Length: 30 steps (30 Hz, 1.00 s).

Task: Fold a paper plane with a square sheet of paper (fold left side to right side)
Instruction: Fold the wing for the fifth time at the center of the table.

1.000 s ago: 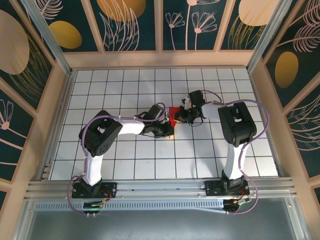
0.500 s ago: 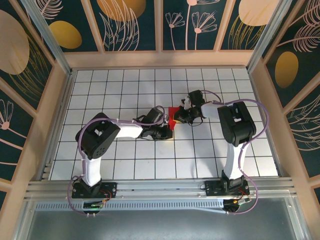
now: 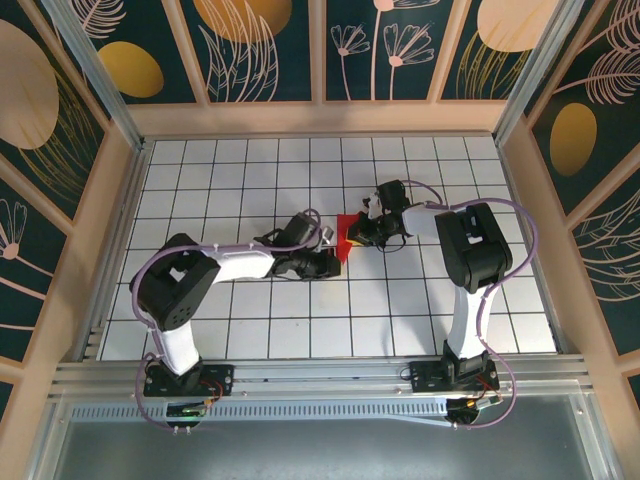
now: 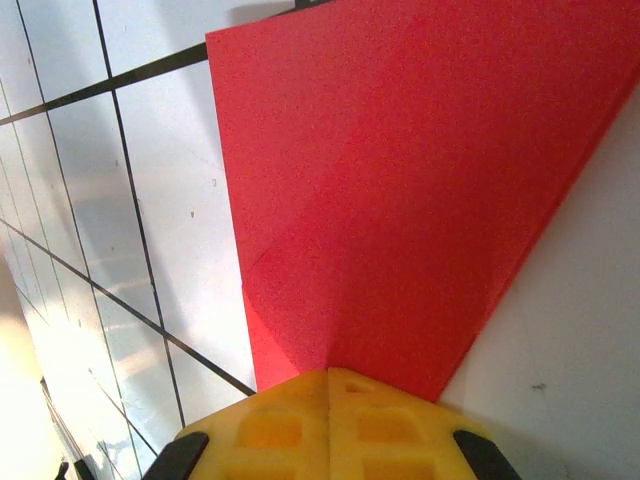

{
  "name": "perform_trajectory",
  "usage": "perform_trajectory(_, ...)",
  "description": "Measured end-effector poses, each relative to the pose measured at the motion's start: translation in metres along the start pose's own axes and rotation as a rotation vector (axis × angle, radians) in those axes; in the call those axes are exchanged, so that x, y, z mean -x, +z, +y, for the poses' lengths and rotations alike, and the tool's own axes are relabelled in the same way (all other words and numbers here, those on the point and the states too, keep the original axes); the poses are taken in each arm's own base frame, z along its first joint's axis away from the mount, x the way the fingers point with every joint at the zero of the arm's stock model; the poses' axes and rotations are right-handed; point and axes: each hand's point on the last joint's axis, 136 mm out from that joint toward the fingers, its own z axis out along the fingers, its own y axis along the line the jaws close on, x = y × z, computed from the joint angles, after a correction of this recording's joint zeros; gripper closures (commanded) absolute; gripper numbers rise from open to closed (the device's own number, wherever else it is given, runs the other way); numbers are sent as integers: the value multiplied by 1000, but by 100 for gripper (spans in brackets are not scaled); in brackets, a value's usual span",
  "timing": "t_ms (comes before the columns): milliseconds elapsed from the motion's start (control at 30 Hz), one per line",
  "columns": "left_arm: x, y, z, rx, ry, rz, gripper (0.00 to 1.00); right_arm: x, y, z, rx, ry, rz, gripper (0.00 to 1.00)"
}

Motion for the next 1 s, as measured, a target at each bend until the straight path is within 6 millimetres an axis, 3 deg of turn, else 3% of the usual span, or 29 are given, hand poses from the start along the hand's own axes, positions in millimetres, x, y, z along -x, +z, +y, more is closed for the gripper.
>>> perform_trajectory(167,36,-7,-14,-39,21,-58,100,0,0,0,0,0,0,100)
perform_trajectory(333,53,10,-17,-50,42,-51,100,0,0,0,0,0,0,100)
perform_trajectory(567,59,34,-2,-18,51,-24,100,0,0,0,0,0,0,100)
perform_trajectory(1000,58,50,15,14,73,-6,100,0,0,0,0,0,0,100)
